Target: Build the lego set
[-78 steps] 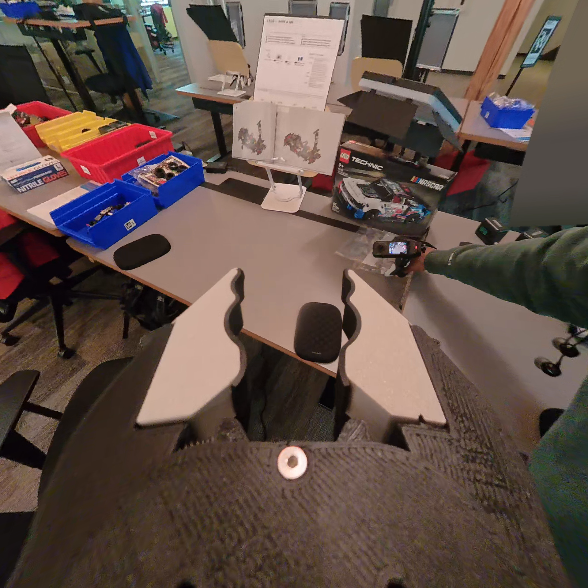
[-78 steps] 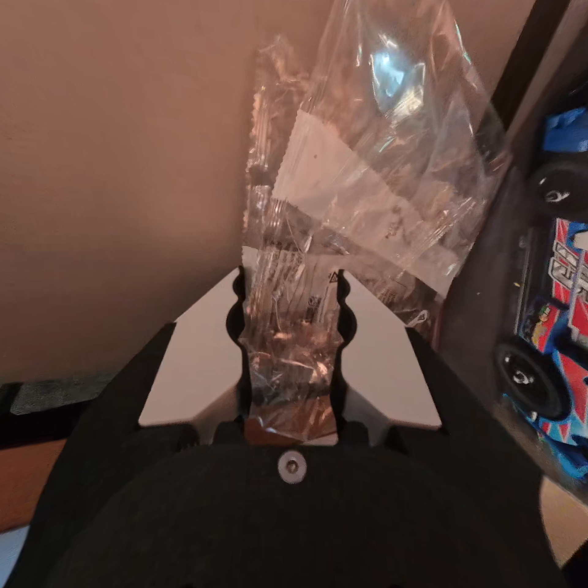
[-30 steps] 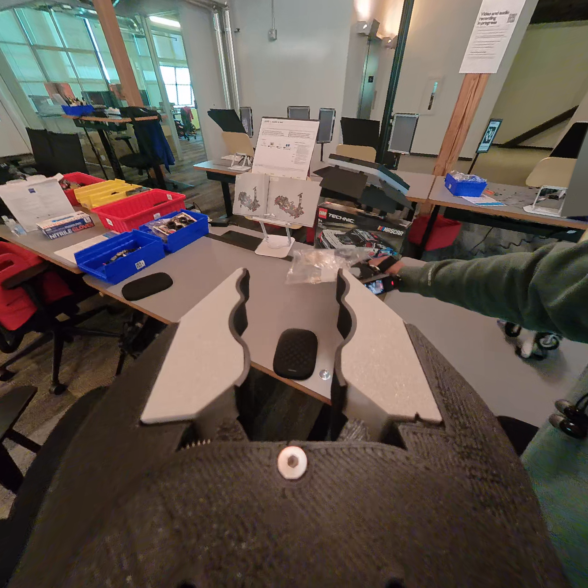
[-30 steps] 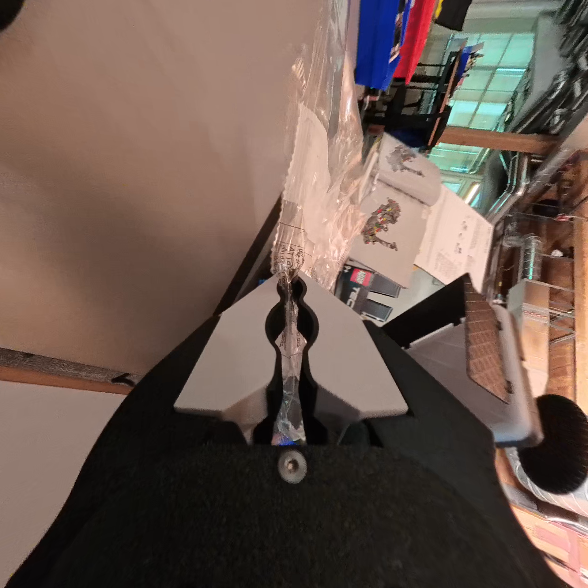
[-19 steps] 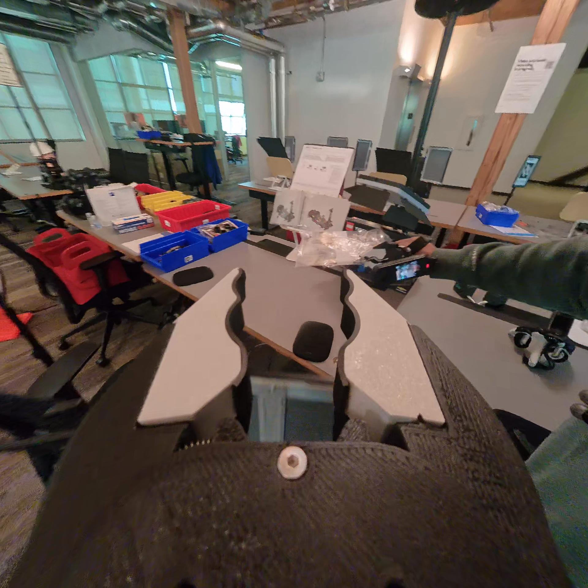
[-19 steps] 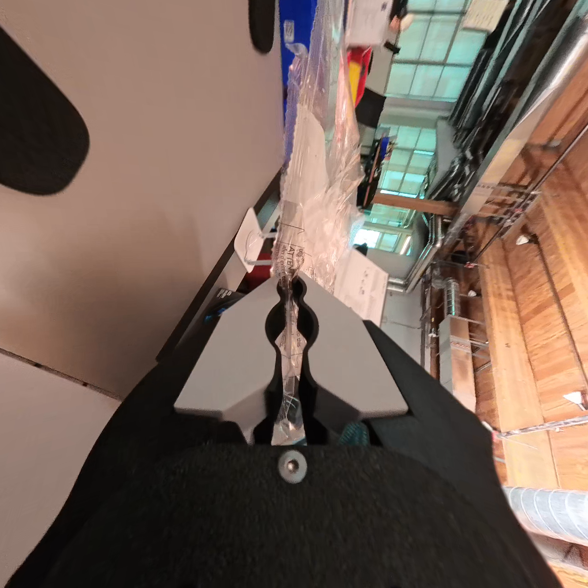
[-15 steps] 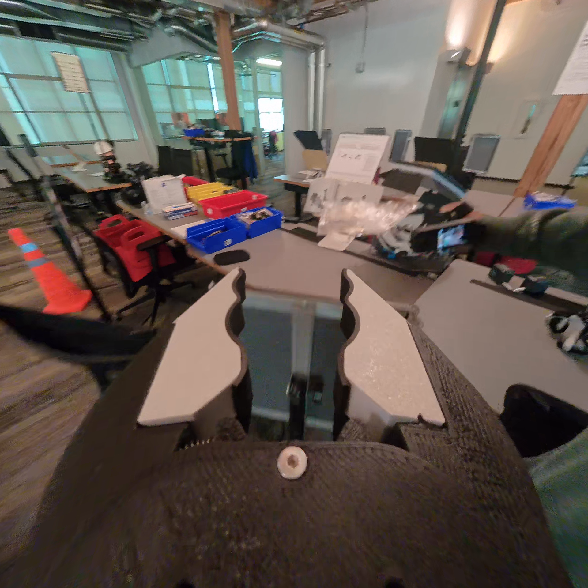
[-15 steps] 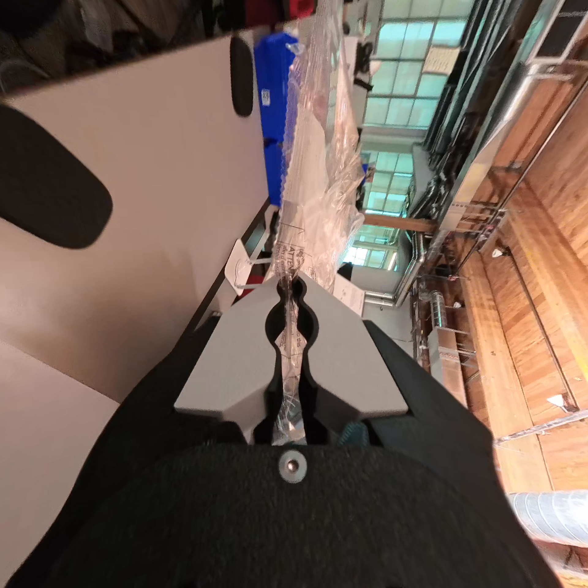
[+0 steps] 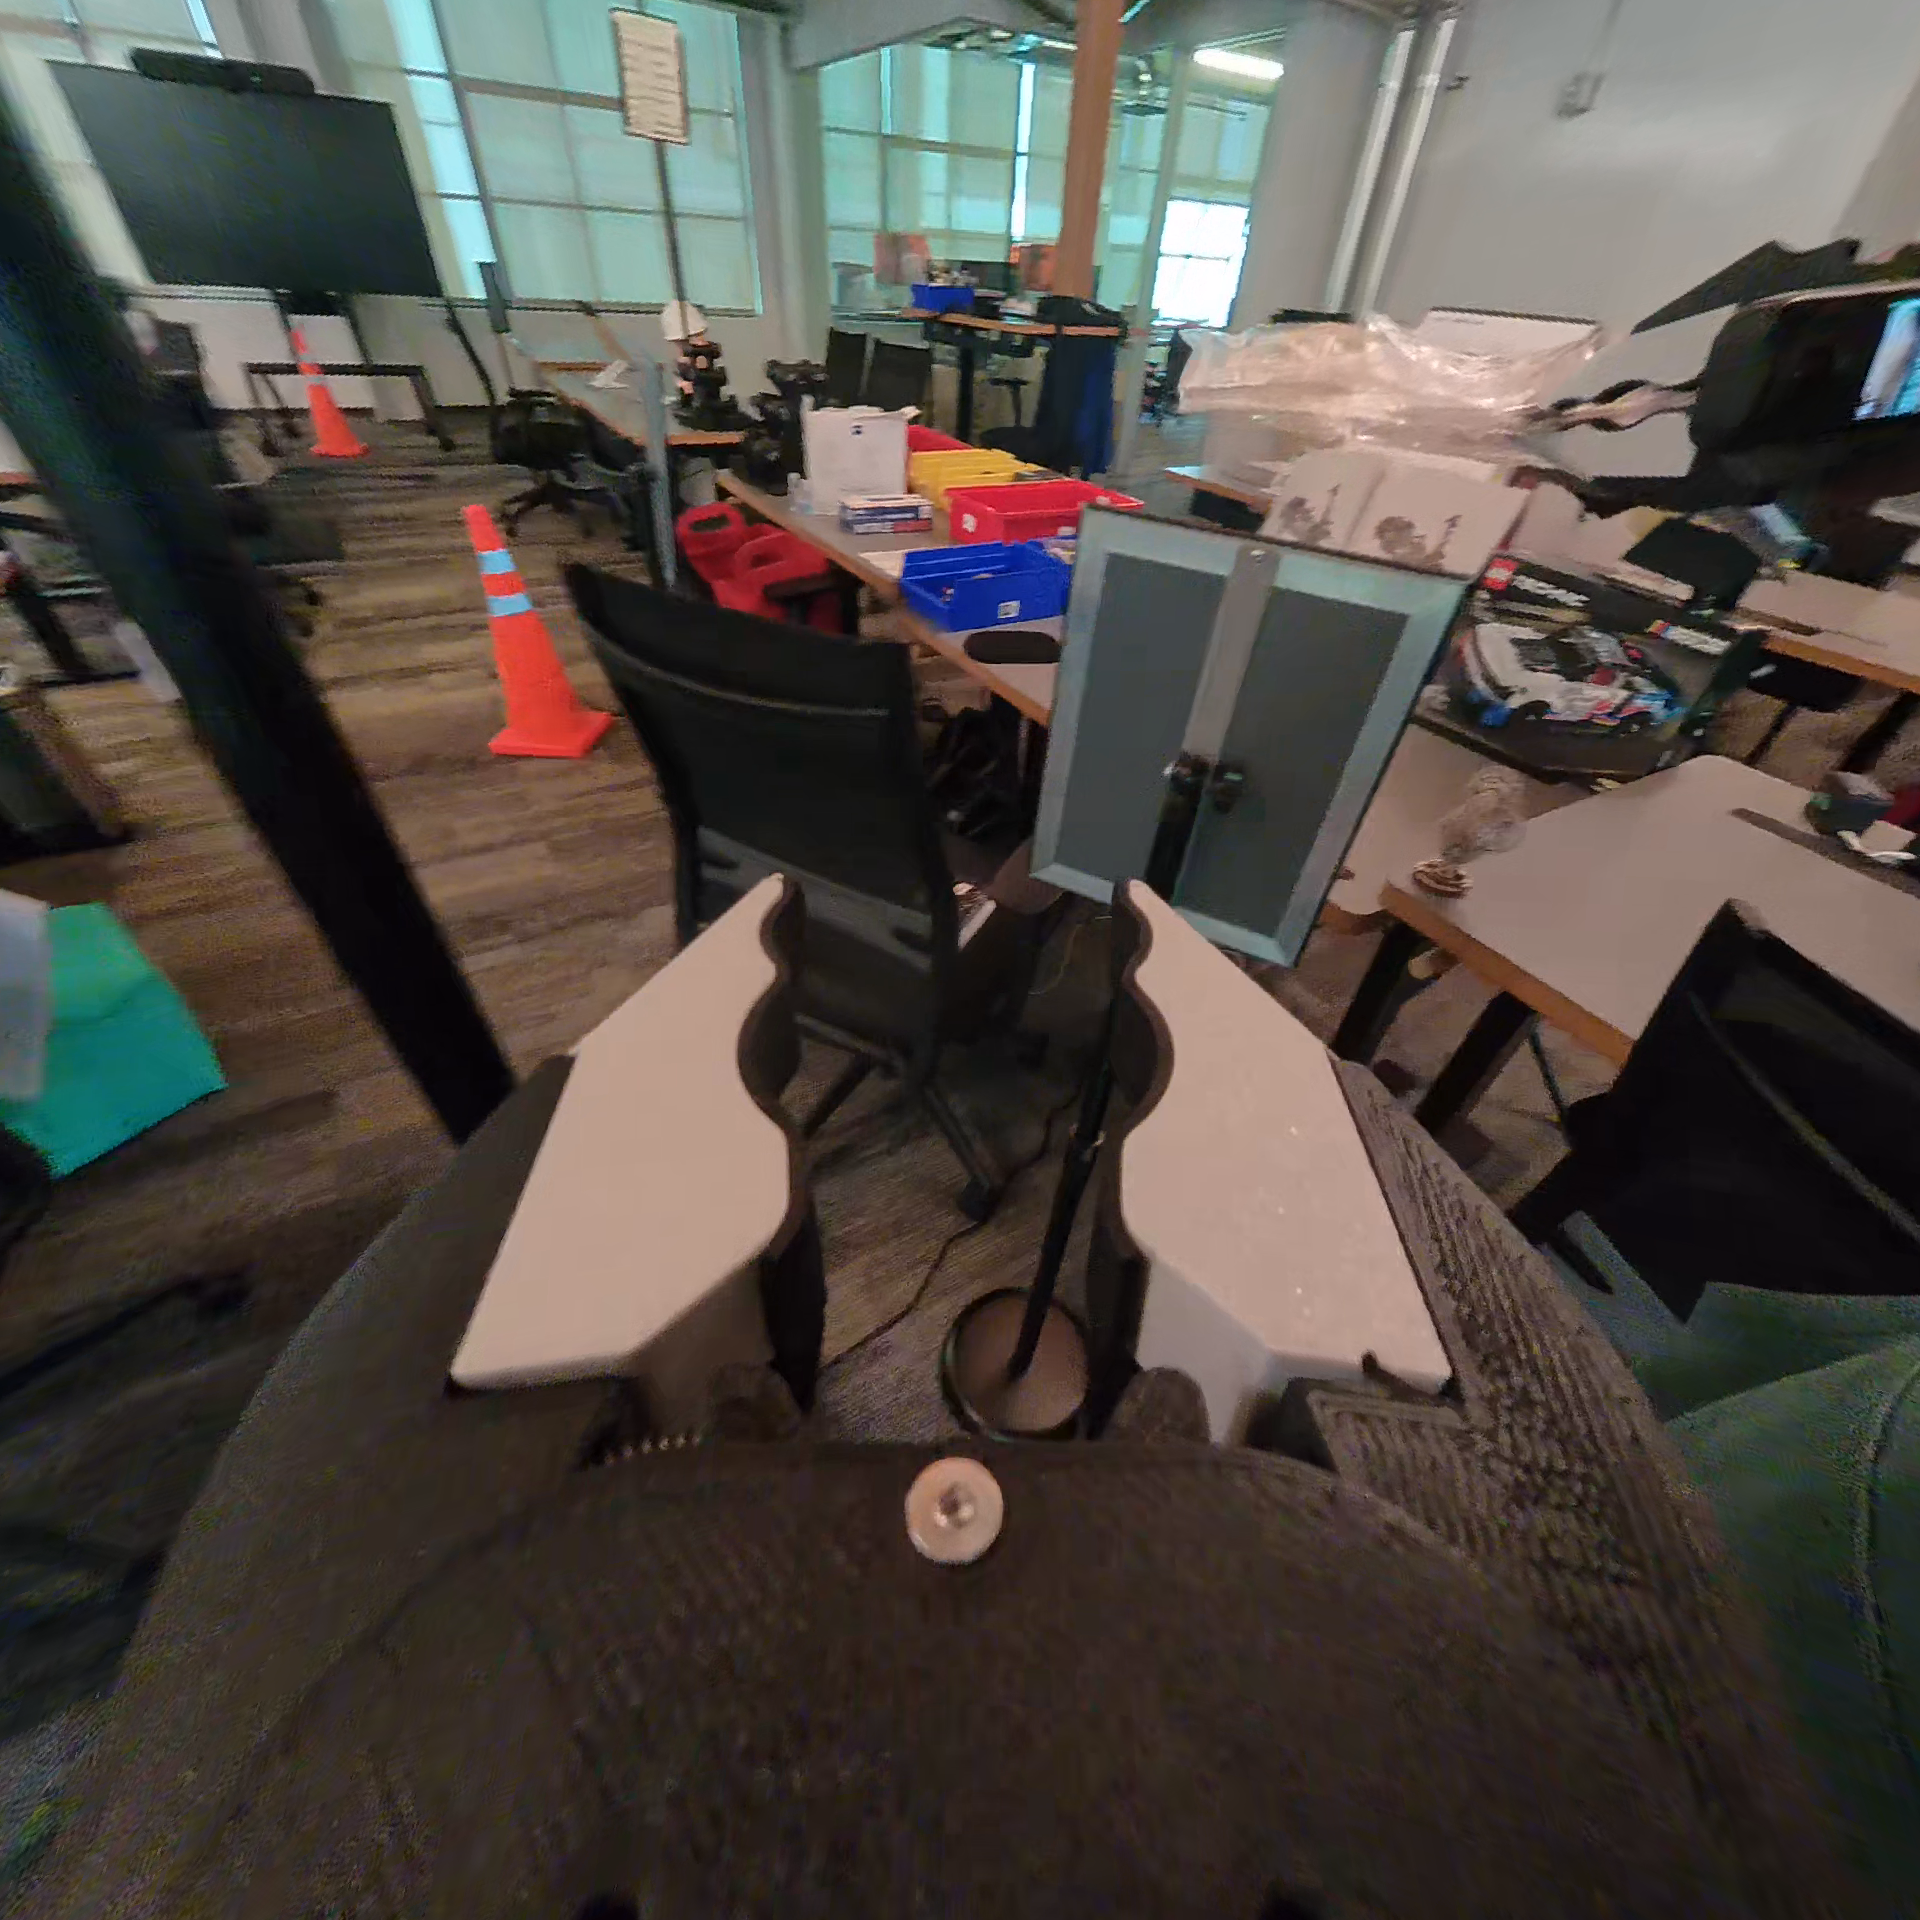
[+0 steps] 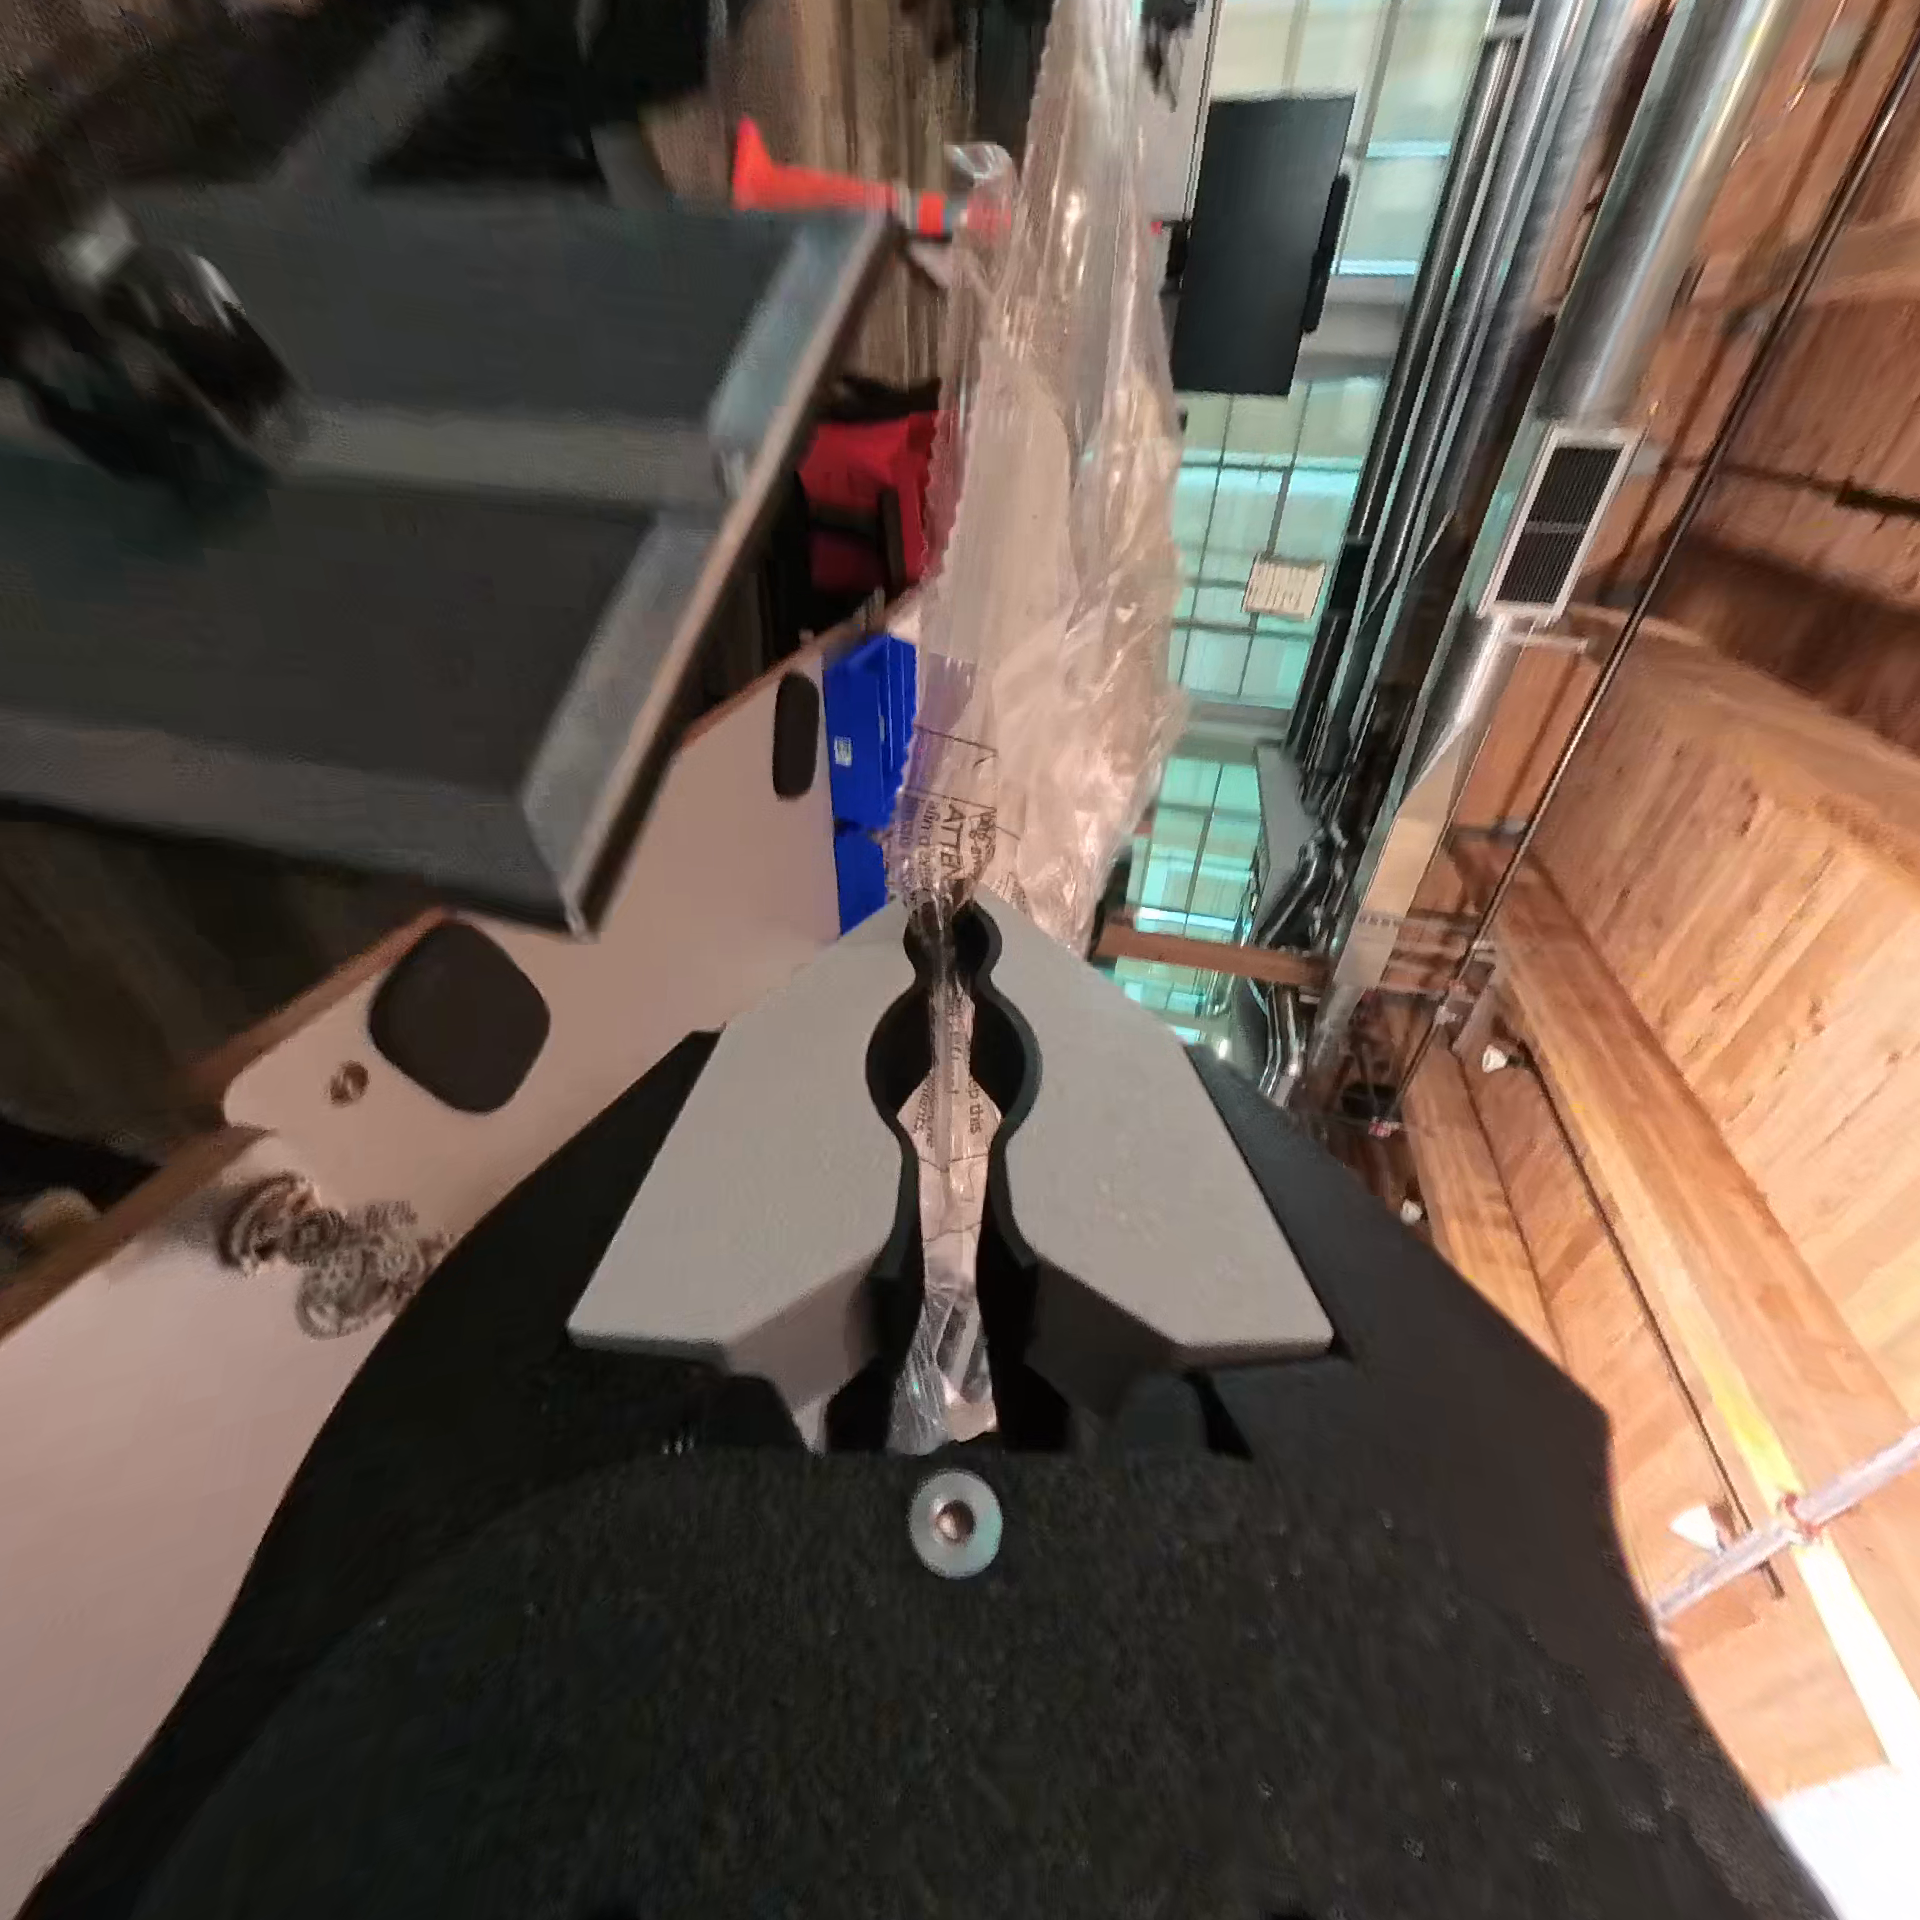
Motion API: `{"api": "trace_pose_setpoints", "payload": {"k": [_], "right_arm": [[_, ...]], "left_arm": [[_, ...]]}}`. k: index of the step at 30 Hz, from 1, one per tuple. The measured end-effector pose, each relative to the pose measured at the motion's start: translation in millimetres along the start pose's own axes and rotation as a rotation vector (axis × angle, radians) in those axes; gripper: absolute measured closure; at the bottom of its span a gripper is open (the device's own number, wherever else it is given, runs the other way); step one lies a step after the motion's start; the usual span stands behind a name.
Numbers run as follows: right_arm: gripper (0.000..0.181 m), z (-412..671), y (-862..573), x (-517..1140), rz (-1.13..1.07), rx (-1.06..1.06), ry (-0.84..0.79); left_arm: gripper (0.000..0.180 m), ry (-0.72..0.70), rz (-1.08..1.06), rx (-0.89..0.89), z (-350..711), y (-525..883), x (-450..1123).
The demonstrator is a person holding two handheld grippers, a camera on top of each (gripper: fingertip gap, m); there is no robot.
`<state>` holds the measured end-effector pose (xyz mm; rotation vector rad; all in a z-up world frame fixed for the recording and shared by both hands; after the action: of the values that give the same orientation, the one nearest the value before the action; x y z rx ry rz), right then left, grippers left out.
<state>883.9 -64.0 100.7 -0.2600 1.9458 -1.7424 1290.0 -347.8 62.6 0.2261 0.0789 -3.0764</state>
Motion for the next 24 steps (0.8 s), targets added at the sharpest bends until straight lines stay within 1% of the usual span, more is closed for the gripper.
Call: {"api": "trace_pose_setpoints", "payload": {"k": [8,12,19,24], "right_arm": [[0.181,168,6,-44,-0.026,-0.044,-0.276],[0.181,246,27,-70,-0.017,-0.034,-0.436],[0.181,361,56,-110,0.016,-0.023,-0.688],[0.181,438,69,-125,0.058,-0.049,-0.810]], "left_arm": [[0.122,-0.036,0.211,-0.034,-17,49,-91],[0.121,-0.021,0.267,-0.040,-24,76,-119],[0.121,-0.027,0.363,0.015,-24,144,-157],[0.121,-0.029,0.404,0.019,-18,190,-180]]}}
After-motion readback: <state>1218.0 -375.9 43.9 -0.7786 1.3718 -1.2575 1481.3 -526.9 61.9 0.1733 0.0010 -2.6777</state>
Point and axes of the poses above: each gripper's, where its closed fingertips meet, x out along the fingers, z out of its top, y = z × x across the jaws, the point moved 6 cm from there along -x, back along the fingers, and after that the axes turned 1 degree about y, right-handed, at the moved point
